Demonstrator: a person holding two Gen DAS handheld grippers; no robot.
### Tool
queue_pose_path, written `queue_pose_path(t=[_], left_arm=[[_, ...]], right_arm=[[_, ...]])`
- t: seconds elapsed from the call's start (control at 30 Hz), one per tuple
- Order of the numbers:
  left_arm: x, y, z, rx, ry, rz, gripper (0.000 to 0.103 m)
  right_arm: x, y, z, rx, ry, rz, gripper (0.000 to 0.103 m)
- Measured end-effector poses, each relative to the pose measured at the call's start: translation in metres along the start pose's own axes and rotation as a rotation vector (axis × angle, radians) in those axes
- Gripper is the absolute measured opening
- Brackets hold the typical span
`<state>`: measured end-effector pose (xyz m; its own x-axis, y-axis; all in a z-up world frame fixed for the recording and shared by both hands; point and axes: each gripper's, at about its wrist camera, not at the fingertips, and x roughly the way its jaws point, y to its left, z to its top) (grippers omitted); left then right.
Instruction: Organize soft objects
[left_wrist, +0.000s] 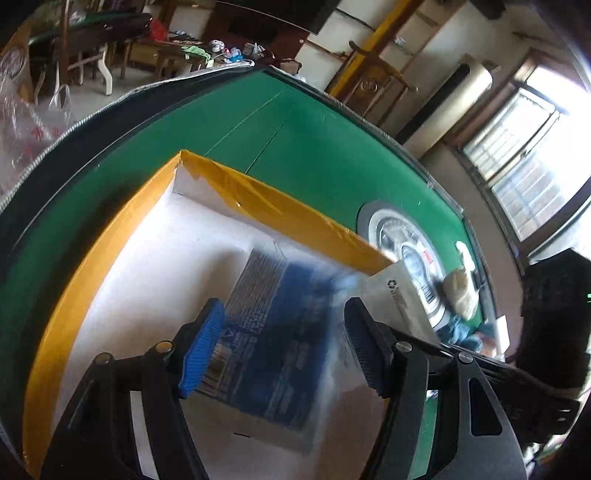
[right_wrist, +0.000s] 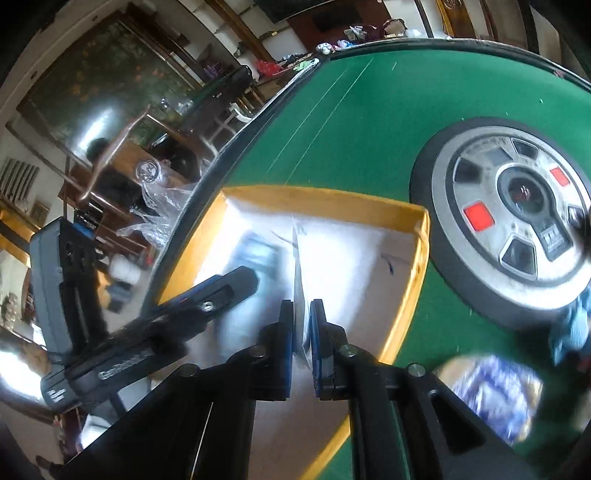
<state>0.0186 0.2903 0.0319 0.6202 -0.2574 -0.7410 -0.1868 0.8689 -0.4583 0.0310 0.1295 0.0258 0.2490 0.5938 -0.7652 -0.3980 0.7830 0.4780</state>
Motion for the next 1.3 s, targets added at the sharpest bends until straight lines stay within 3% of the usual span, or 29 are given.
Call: queue_pose_path(t=[0.03,0.1,0.13,0.33,0.5,0.7,0.8,0.93,1.03,1.2,1.27,1.3], left_arm=[[-0.003,0.0,0.0,-0.006,-0.004,-0.013,0.067],[-0.01,-0.001,0.001,-0.007,-0.015,-0.026,0.068],[-0.015,-0.001,0.001,-0.004,-0.026,-0.023,0.068],[-0.054,-0.013,-0.008,0.02,-0.095,-0.039,0.073],[-0.073,-0.034,-0.023,0.027,-0.101,-0.098,0.073],[-0.082,-0.08,-0.07,0.099,-0.072,-0.18,0.075],[-0.073,-0.1,-0.09,0.134,-0.037,-0.198,0.075],[-0.057,-0.12,-0.11,0.185,0.019,-0.169,0.075],[-0.058,-0.126,-0.119,0.198,0.031,-0.164,0.075],[-0.068,-0.126,-0.124,0.21,0.007,-0.137,0.075],[-0.069,-0.124,-0.124,0.218,-0.004,-0.125,0.075],[-0.07,-0.124,-0.124,0.222,-0.008,-0.117,0.075]], right_arm=[[0.0,0.0,0.003,-0.014,-0.015,-0.041,0.032],[-0.009,0.0,0.005,-0.034,-0.053,-0.094,0.051],[-0.016,0.0,0.006,-0.039,-0.074,-0.106,0.055],[-0.066,-0.006,0.001,-0.04,-0.191,-0.122,0.055],[-0.129,-0.033,-0.023,-0.016,-0.308,-0.229,0.055],[-0.173,-0.089,-0.064,0.085,-0.328,-0.338,0.058],[-0.178,-0.115,-0.085,0.134,-0.31,-0.344,0.058],[-0.181,-0.132,-0.096,0.134,-0.306,-0.313,0.058],[-0.164,-0.121,-0.093,0.027,-0.29,-0.349,0.058],[-0.133,-0.103,-0.087,-0.163,-0.251,-0.492,0.062],[-0.135,-0.103,-0.088,-0.141,-0.24,-0.448,0.057],[-0.139,-0.103,-0.092,-0.124,-0.226,-0.354,0.043]])
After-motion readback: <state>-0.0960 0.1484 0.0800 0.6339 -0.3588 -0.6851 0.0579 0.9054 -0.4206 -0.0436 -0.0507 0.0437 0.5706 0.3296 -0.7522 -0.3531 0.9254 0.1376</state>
